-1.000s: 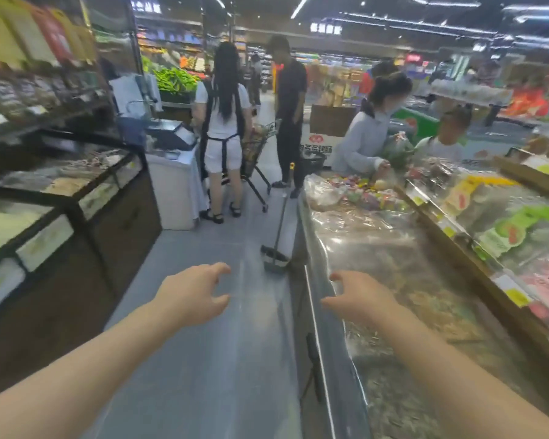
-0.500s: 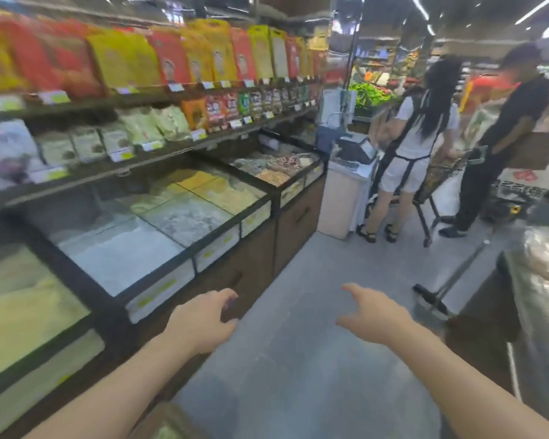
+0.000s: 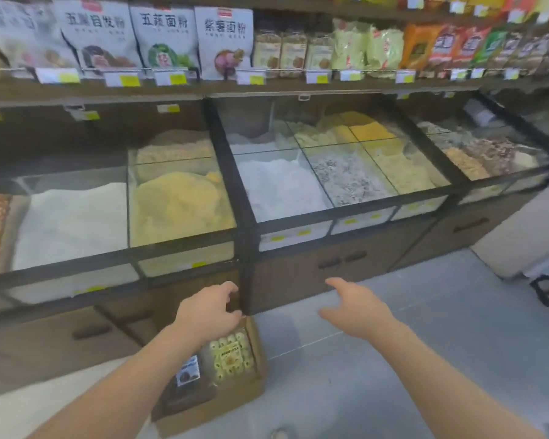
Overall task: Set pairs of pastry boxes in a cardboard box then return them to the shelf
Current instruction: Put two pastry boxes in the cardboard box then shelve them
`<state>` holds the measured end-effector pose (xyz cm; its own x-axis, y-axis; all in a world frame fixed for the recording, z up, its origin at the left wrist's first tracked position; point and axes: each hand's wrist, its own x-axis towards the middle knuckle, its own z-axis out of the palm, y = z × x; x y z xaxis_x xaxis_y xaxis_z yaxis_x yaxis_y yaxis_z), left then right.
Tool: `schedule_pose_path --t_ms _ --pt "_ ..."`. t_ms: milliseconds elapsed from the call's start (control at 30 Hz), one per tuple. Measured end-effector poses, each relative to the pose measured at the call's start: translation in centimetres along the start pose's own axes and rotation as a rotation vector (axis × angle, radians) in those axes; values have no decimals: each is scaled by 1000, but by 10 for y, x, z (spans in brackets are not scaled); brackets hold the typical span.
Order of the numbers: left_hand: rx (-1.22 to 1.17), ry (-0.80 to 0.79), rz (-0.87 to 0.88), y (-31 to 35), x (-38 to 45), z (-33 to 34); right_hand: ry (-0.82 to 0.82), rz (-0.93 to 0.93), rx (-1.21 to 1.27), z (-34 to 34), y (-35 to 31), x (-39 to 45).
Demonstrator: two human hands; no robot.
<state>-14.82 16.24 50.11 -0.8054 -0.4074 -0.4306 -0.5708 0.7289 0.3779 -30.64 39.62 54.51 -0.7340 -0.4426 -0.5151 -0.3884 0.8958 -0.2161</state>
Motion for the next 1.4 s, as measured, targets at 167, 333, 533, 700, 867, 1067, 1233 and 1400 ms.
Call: schedule_pose_path --t_ms 167,333,533,700,867,1067,1233,1400 --pt "-68 -44 -266 -56 18 25 -137 -142 -14 38 -40 84" --pt "-133 -85 -440 -112 47 88 -274 -179 19 133 -53 161" --pt "-176 -172 -587 -194 118 217 -409 -86 7 294 -50 241" --pt "-76 -198 -591 -269 195 317 -398 -39 -48 409 -40 317" --pt "-7 -167 -518 -340 247 400 -360 -35 -62 505 -40 380" --pt "59 -123 -476 -402 269 477 -377 -15 25 601 -33 432" --pt "51 -122 -553 -453 284 531 -353 46 117 661 -14 483" --pt "-217 -145 -728 -484 311 574 -334 134 232 710 5 524"
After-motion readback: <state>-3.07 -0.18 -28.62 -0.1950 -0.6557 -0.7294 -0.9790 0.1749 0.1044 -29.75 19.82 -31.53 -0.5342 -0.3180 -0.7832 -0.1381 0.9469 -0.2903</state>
